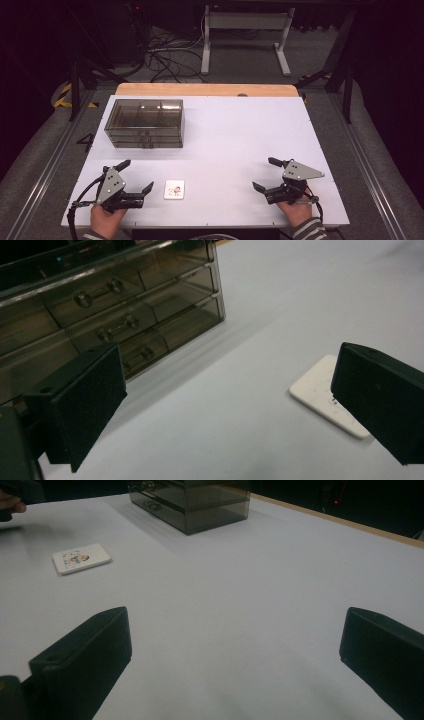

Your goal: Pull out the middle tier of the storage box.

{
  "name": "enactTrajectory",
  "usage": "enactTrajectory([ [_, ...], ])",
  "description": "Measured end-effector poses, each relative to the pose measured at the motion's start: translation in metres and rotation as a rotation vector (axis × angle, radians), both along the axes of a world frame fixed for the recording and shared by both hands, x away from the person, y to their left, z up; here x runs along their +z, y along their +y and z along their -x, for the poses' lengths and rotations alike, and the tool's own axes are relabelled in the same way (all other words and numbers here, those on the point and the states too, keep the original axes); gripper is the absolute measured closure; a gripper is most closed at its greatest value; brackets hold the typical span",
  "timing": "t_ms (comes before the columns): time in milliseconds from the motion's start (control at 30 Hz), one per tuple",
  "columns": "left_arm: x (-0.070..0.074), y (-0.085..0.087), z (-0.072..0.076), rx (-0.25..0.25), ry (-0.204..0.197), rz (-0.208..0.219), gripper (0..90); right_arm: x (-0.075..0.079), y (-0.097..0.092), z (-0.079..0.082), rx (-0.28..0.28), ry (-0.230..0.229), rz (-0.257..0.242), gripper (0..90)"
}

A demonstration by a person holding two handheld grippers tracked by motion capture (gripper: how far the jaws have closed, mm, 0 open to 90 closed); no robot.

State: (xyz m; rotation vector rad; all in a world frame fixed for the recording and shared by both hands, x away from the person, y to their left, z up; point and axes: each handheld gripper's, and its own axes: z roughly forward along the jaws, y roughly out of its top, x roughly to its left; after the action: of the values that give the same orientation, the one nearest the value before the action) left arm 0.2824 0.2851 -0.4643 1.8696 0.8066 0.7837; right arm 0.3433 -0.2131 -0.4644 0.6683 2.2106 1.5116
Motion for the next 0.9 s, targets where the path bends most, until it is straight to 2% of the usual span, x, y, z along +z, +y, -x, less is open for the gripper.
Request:
enactTrajectory([
  [100, 0.001, 0.002, -0.001, -0.005, 0.003, 0.026, 1.9, 0.0, 0.0, 0.0, 0.001, 0.0, 0.0, 1.2],
  [367, 0.003, 0.001, 0.004, -0.007, -0.017, 0.007, 1.9, 0.001, 0.0, -0.002, -0.005, 0.008, -0.01, 1.2],
  [567, 0.003, 0.001, 0.001, -0.012, -0.003, 0.008, 2.0, 0.001, -0.002, -0.004, -0.005, 0.015, -0.022, 1.2],
  [700, 0.006, 0.002, -0.004, -0.014, 0.007, 0.027, 2.0, 0.0, -0.001, -0.005, 0.0, 0.03, -0.009, 1.5],
  [800, 0.008, 0.002, -0.008, -0.017, 0.001, 0.017, 2.5, 0.0, 0.002, -0.005, 0.005, 0.034, 0.009, 1.9],
  [900, 0.009, 0.001, -0.013, -0.03, 0.021, 0.035, 2.6, 0.0, 0.004, -0.006, 0.011, 0.032, 0.029, 2.1],
])
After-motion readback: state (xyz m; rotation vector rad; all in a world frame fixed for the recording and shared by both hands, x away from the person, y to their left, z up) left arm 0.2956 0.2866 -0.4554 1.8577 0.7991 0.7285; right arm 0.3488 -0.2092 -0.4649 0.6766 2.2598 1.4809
